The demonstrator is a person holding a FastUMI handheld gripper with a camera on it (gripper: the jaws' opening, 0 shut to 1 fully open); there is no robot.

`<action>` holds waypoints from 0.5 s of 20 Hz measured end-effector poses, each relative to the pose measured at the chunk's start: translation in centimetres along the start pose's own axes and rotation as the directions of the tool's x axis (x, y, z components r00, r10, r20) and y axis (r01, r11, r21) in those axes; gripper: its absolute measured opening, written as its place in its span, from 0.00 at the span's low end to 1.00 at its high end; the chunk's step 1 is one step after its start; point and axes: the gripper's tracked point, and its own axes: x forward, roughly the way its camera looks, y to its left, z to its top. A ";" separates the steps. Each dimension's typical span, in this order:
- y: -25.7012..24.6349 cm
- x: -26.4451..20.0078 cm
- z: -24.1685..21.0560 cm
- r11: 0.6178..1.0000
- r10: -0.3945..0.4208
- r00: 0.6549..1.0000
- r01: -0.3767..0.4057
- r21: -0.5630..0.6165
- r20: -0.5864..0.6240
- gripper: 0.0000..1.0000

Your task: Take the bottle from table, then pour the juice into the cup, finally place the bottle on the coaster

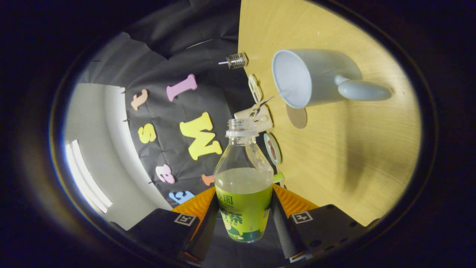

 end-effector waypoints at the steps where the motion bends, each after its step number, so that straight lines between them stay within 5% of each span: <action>1: 0.5 -0.2 0.2 1.000 0.015 1.000 -0.015 0.015 0.002 0.78; 10: 1.9 -0.5 0.7 0.988 0.095 0.995 -0.095 0.123 0.007 0.78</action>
